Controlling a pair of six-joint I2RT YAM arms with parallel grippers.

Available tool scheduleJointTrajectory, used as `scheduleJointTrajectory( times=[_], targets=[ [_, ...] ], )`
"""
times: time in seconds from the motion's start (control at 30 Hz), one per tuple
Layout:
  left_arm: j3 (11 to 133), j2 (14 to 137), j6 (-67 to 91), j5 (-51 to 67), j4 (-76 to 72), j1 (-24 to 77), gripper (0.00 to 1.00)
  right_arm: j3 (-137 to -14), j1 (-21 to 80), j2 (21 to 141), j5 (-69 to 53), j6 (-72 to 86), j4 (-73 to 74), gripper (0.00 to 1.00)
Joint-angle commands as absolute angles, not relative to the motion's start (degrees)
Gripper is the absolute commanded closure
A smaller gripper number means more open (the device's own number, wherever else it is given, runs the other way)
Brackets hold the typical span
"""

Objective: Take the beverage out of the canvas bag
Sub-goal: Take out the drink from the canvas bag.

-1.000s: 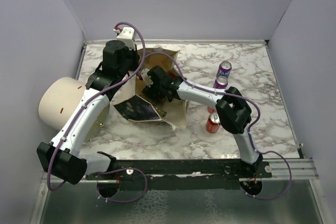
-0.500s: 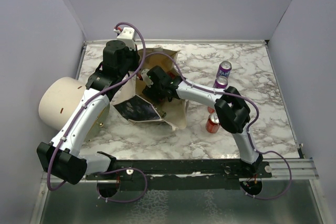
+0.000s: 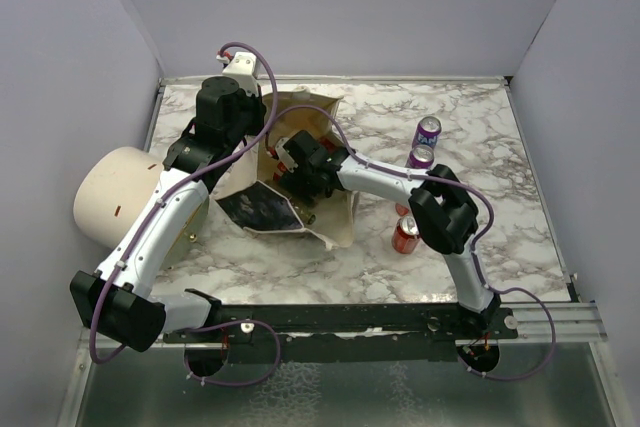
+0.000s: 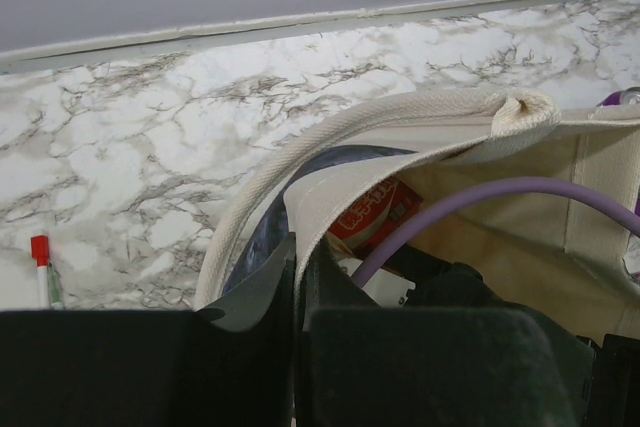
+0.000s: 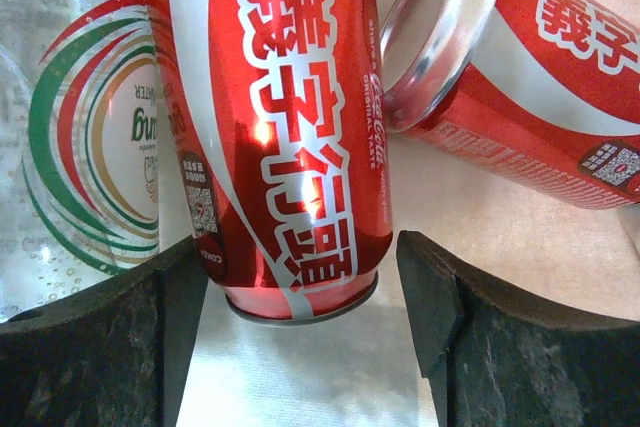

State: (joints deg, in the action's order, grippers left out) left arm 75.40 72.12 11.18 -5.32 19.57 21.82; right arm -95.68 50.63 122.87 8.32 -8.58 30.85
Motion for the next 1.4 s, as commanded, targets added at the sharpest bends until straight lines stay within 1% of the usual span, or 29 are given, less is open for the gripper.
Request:
scheduleJointTrajectory(
  times=[0.0, 0.2, 0.43, 0.57, 0.67, 0.73, 0.87, 1.1, 1.17, 1.27, 1.37],
  targets=[
    [76.42, 70.85, 11.38, -4.17, 15.81, 21.67, 1.00, -96.82, 51.67, 125.50, 5.85, -7.91, 29.02, 0.24],
    [76.20, 70.40, 11.63, -3.53, 15.74, 21.71, 1.00, -96.97, 51.59, 126.69, 4.77, -9.30, 23.34, 0.23],
    [76.01, 70.24, 11.99, -3.32, 15.31, 21.71, 1.00, -94.46, 51.59, 126.33, 4.45, -12.01, 19.63, 0.28],
    [74.92, 69.93, 12.69, -3.47, 15.05, 21.71, 1.00, -93.98, 51.60, 125.75, 3.06, -13.90, 18.42, 0.38],
    [75.01, 70.16, 12.60, -3.48, 15.12, 21.71, 1.00, -93.70, 51.59, 125.01, 2.14, -14.99, 17.69, 0.49],
    [75.41, 70.46, 12.30, -3.35, 15.36, 21.73, 1.00, -93.56, 51.59, 124.33, 1.68, -15.41, 17.67, 0.53],
    [75.72, 70.67, 12.11, -3.61, 15.56, 21.72, 1.00, -93.52, 51.59, 122.52, 0.59, -15.80, 18.23, 0.66],
    [75.61, 70.75, 12.19, -3.66, 15.22, 21.71, 1.00, -92.55, 51.59, 117.83, 0.77, -15.29, 19.10, 0.80],
    [75.86, 70.75, 12.08, -3.57, 15.26, 21.71, 1.00, -91.75, 51.59, 116.42, 0.70, -15.04, 18.68, 0.81],
    [76.06, 70.75, 11.84, -3.73, 15.75, 21.71, 1.00, -90.86, 51.59, 114.93, 0.62, -14.71, 17.95, 0.87],
    [75.90, 70.75, 11.99, -3.87, 15.77, 21.71, 1.00, -90.70, 51.59, 114.27, 0.61, -14.55, 17.99, 0.89]
  ],
)
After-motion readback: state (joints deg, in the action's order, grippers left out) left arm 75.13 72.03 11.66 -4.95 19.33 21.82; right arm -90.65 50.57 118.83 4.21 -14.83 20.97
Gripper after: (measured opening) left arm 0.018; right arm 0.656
